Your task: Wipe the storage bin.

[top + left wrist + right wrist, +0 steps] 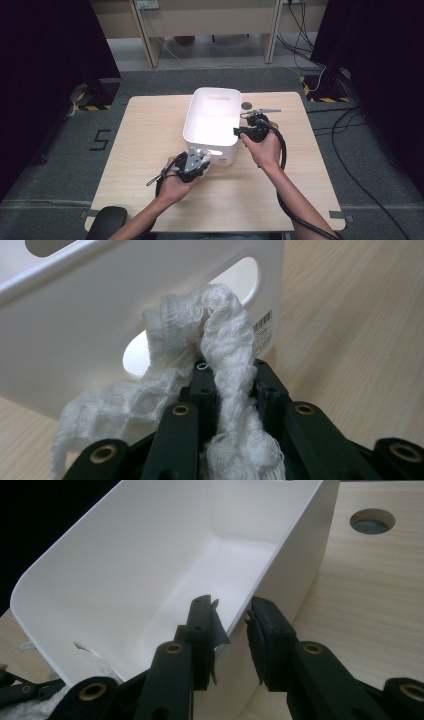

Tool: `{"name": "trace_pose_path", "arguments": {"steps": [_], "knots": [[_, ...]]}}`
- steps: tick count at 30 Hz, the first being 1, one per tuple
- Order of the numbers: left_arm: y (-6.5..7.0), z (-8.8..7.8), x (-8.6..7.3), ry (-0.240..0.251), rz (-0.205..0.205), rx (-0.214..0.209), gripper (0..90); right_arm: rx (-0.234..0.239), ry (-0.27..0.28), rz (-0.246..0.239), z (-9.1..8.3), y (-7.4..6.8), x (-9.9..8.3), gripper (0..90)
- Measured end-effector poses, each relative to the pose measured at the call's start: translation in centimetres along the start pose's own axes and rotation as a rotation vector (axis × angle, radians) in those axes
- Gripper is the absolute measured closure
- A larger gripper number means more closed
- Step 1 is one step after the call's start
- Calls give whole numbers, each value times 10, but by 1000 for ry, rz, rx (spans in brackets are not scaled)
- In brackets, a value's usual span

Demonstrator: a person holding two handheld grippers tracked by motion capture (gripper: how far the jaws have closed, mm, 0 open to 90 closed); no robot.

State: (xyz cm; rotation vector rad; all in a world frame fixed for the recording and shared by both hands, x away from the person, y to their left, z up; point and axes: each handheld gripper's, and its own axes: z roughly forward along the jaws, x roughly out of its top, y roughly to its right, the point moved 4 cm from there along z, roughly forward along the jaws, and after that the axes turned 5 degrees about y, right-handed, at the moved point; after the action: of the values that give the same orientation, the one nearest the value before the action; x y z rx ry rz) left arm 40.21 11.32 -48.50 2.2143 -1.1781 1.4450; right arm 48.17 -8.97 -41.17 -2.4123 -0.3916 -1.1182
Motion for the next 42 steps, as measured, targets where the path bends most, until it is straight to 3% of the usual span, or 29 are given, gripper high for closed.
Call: {"name": "trace_pose_path", "arguments": {"steps": [21, 42], "knots": [[5, 20, -24, -50, 8, 7, 751, 1, 5, 1, 0, 0, 0, 715], [15, 28, -14, -29, -14, -21, 751, 1, 6, 3, 1, 0, 0, 713]]}}
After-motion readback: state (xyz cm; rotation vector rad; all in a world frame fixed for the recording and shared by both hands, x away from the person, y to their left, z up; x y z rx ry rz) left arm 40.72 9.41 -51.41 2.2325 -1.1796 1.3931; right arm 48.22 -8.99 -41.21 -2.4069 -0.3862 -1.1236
